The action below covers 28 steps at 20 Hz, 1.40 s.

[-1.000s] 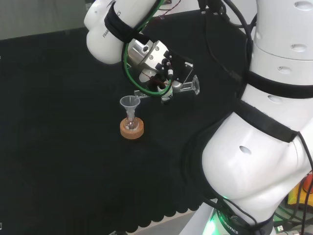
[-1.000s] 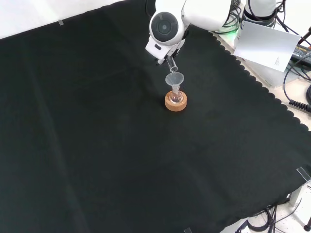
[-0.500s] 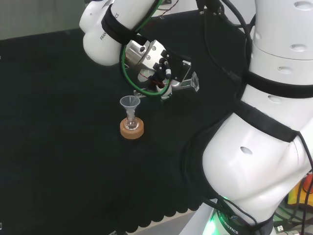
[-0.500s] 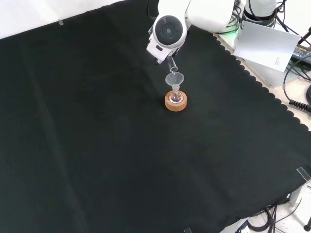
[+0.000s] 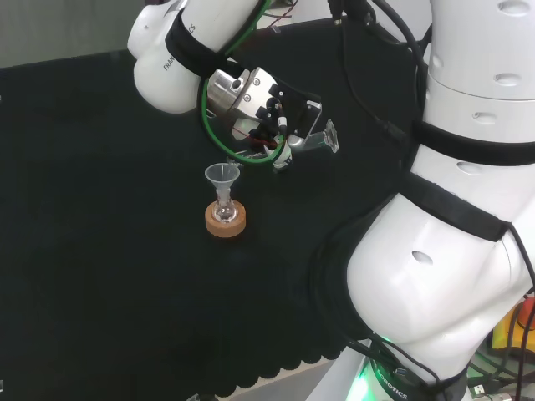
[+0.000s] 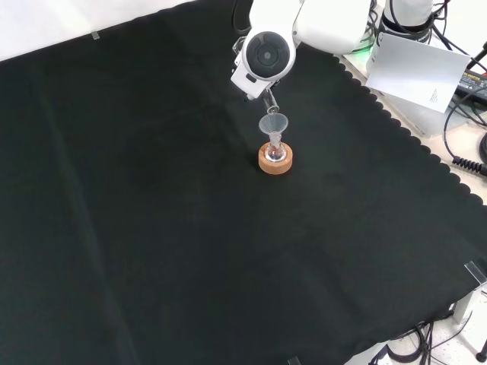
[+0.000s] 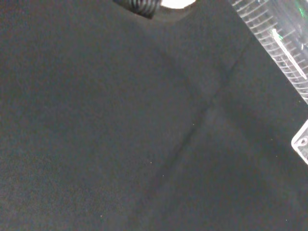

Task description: Pour the water from the graduated cylinder into the round-bottom flask.

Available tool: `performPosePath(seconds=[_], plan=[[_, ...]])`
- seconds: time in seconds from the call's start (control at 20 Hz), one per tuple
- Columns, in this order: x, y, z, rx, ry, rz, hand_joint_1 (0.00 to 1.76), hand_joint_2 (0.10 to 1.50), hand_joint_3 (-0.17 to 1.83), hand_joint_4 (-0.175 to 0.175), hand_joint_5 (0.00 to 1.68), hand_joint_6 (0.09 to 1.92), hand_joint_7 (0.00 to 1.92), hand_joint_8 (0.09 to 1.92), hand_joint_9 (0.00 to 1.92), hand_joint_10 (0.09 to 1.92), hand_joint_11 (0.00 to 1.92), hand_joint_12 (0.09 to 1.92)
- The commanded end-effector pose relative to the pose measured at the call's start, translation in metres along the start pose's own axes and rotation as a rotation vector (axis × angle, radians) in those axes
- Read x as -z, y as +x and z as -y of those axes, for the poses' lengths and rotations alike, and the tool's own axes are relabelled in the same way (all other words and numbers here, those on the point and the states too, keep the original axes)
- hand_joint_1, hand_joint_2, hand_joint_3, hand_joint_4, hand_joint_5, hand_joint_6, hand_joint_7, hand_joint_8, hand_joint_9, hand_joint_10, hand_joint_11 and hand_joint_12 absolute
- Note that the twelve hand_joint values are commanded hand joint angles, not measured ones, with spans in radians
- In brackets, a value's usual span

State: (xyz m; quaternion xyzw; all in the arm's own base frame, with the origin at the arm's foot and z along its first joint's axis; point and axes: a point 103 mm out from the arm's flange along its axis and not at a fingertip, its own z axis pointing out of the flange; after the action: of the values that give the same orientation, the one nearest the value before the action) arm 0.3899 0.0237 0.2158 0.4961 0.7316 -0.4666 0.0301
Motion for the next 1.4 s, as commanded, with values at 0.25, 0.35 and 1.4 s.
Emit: performPosePath(seconds=[0.25,0.35,1.4], plan=[[-0.005,-0.005,0.006,-0.005,-0.011,0.0,1.18,1.15,-0.17,-0.175,1.08,0.87,1.61,0.09,1.63,0.09,1.41,0.6],[-0.005,-0.005,0.007,-0.003,-0.014,-0.003,1.18,1.15,-0.17,-0.175,1.08,0.87,1.61,0.09,1.63,0.09,1.41,0.6],[0.006,-0.005,0.025,0.006,-0.236,-0.318,1.27,1.08,-0.17,-0.036,1.15,0.75,1.54,0.09,1.62,0.09,1.4,0.59]])
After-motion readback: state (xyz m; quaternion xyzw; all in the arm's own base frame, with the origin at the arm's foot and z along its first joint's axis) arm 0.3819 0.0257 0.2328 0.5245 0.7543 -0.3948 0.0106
